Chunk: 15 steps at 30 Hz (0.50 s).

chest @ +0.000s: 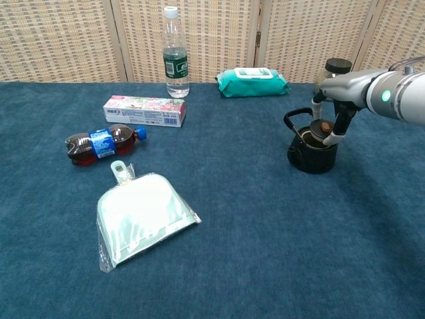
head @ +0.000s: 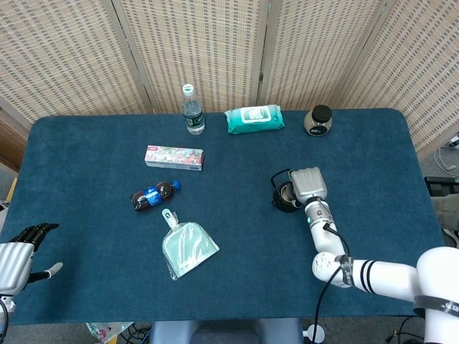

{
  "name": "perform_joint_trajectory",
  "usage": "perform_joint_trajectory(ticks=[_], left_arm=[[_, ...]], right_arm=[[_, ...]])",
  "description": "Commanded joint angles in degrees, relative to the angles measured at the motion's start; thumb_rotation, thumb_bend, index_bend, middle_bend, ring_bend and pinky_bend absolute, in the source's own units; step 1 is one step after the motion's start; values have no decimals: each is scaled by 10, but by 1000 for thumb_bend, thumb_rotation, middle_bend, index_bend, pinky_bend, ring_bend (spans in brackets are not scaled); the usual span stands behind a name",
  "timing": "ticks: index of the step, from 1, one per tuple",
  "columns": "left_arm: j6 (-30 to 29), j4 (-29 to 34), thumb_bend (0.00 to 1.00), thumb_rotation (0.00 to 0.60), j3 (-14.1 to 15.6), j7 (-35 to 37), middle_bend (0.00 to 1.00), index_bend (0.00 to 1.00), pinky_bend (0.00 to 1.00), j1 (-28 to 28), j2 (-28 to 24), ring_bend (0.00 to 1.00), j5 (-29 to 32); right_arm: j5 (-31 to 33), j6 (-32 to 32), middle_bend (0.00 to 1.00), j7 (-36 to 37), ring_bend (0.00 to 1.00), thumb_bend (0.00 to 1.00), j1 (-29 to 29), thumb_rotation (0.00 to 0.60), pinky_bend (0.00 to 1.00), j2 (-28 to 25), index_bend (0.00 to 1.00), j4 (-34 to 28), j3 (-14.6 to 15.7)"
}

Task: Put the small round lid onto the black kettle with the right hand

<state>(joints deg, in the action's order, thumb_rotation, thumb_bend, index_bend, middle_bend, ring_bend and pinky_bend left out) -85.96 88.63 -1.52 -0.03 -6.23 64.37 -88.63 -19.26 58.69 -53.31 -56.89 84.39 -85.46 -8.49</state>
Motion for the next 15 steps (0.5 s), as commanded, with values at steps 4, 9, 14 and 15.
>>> perform_joint_trajectory(ticks=[4, 9, 14, 15], left_arm=[[0, 0, 113, 600, 0, 1, 278, 220, 497, 0, 0, 267, 0], [0, 1, 113, 600, 0, 0, 278, 220, 497, 1, -1, 267, 0], [0, 1, 113, 600, 0, -1, 278, 221, 497, 1, 0, 267, 0], [0, 1, 113, 600, 0, -1, 278, 220, 497, 1, 0, 267, 0]], right_arm=[[-4, -5, 1000, 7, 973, 295, -1, 600, 1000, 5, 481, 8, 0], [-8, -9, 1000, 11, 973, 285, -1, 600, 1000, 6, 458, 9, 3], [-12, -11, 1000, 17, 973, 245, -1, 600, 1000, 6, 382, 8, 4], [-12, -11, 1000, 17, 973, 233, -1, 600, 1000, 5, 373, 8, 4]])
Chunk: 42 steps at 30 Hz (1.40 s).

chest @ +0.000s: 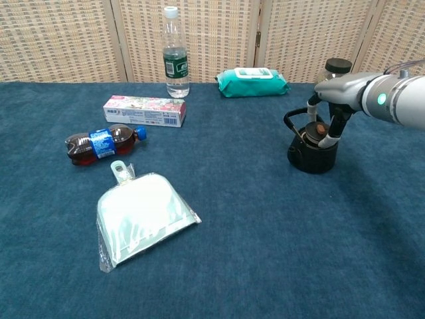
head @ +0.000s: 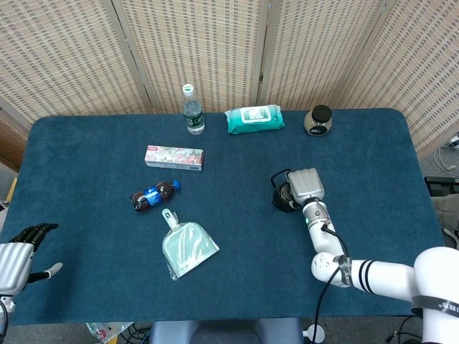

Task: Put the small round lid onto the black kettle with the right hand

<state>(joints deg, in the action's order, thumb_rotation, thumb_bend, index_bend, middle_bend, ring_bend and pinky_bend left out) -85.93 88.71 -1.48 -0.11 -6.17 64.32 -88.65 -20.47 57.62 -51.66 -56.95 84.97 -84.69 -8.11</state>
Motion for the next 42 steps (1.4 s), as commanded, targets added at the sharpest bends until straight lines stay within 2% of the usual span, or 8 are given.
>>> perform_joint_trajectory(ticks=[1, 5, 15, 27, 31, 36, 42], left_arm=[[0, 0, 113, 600, 0, 0, 278, 220, 497, 0, 0, 267, 0], [0, 0, 113, 600, 0, 0, 278, 220, 497, 0, 0, 267, 0], [2, 0, 113, 600, 0, -4, 278, 220, 497, -1, 1, 267, 1], [5, 3, 113, 600, 1, -10, 278, 220, 497, -2, 2, 267, 0], [6, 4, 113, 600, 1, -14, 278, 221, 497, -2, 2, 267, -1], [7, 5, 113, 600, 2, -19, 278, 220, 497, -3, 4, 267, -2], [9, 5, 113, 600, 2, -21, 278, 220, 497, -3, 4, 267, 0]], right_arm=[[-1, 0, 1000, 1, 973, 223, 0, 600, 1000, -1, 367, 0, 1], [-1, 0, 1000, 2, 973, 164, 1, 600, 1000, -4, 341, -2, 3], [-8, 0, 1000, 12, 973, 153, 4, 600, 1000, -11, 313, -6, 4], [-49, 39, 1000, 23, 973, 154, 24, 600, 1000, -71, 313, -106, 16], [-66, 52, 1000, 25, 973, 222, 36, 600, 1000, -91, 325, -141, 28], [-76, 57, 1000, 28, 973, 387, 45, 600, 1000, -101, 372, -156, 39], [-79, 52, 1000, 31, 973, 410, 50, 600, 1000, -98, 383, -151, 47]])
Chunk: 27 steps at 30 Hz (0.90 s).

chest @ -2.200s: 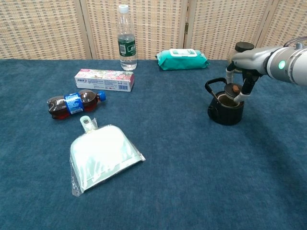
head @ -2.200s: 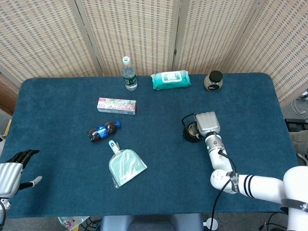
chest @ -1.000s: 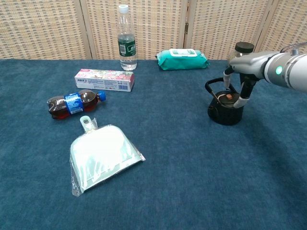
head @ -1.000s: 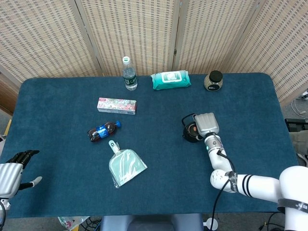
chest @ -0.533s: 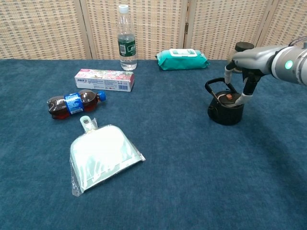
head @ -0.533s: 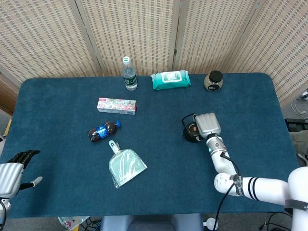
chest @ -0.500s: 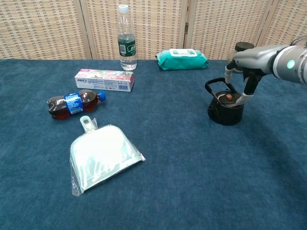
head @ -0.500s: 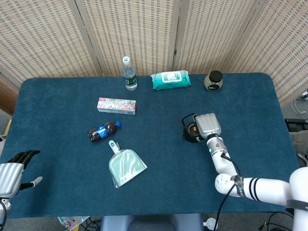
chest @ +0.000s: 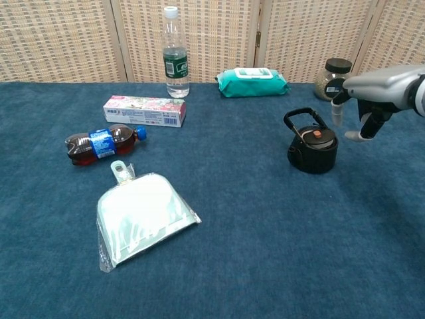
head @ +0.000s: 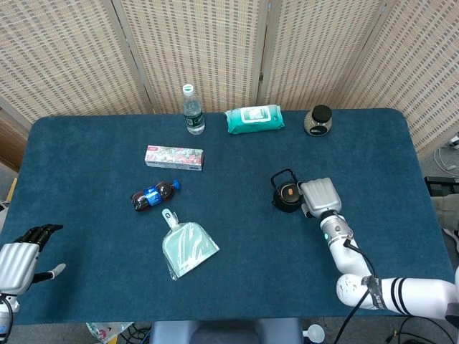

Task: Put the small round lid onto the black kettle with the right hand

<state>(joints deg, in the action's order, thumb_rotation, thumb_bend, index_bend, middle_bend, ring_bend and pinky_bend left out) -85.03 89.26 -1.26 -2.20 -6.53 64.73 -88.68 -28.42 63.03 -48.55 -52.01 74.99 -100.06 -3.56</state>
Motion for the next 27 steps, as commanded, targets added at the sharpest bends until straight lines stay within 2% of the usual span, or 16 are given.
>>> perform_joint_trajectory(ticks=[1, 27], left_arm=[[0, -1, 113, 600, 0, 0, 278, 220, 497, 0, 1, 267, 0], [0, -3, 113, 600, 0, 8, 278, 220, 497, 0, -1, 267, 0]], right_arm=[[1, -3, 1000, -1, 972, 410, 1, 600, 1000, 4, 383, 5, 3], [9, -21, 1000, 1, 973, 411, 0, 600, 1000, 29, 391, 45, 5]])
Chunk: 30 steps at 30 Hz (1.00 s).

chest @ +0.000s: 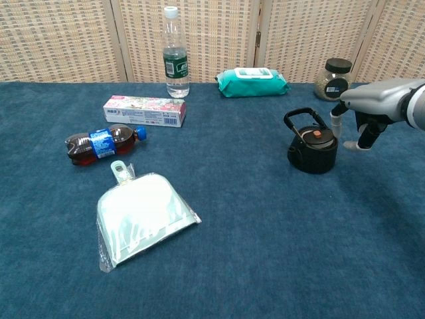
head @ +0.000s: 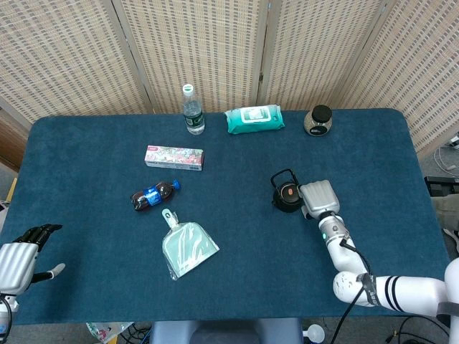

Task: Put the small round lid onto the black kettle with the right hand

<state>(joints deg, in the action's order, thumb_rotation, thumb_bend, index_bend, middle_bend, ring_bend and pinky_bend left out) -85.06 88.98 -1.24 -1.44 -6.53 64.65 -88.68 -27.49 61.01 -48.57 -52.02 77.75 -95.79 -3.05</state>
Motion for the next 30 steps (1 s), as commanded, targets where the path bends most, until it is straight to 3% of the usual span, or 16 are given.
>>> perform_joint_trajectory(ticks=[1, 12, 30], left_arm=[[0, 0, 113, 600, 0, 0, 278, 221, 497, 0, 0, 267, 0], [1, 0, 113, 600, 0, -2, 278, 221, 497, 0, 0, 267, 0], [0, 0, 113, 600, 0, 2, 278, 221, 497, 0, -1, 267, 0]], right_arm=[[0, -2, 1000, 2, 973, 410, 0, 600, 1000, 1, 392, 3, 0], [-12, 4, 1000, 14, 972, 410, 3, 600, 1000, -8, 391, -11, -8], [-2, -10, 1000, 8, 973, 410, -1, 600, 1000, 13, 391, 18, -3]])
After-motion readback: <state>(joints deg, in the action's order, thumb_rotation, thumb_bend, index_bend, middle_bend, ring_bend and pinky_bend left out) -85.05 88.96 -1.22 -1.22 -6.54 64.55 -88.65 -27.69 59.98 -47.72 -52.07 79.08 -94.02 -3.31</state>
